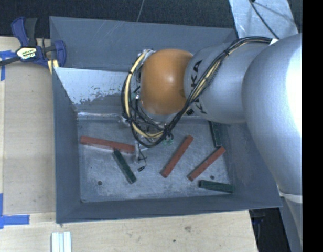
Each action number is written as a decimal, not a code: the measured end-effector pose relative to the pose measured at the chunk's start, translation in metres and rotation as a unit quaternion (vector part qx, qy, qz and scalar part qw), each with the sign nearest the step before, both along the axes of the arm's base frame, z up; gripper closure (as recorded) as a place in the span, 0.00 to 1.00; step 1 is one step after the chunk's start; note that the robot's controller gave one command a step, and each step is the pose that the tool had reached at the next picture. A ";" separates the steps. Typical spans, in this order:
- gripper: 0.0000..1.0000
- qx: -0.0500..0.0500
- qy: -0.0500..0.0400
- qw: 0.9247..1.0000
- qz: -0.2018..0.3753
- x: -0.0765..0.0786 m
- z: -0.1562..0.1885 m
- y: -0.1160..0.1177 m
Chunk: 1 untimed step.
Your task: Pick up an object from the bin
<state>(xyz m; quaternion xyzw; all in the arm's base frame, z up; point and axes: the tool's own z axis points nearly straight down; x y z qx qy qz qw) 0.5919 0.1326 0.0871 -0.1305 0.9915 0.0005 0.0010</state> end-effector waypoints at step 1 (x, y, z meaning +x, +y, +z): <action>0.00 0.000 0.000 1.000 0.000 0.000 0.000 0.000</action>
Offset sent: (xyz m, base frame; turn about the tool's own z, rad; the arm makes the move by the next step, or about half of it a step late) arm -0.0128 0.0083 -0.0004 0.2348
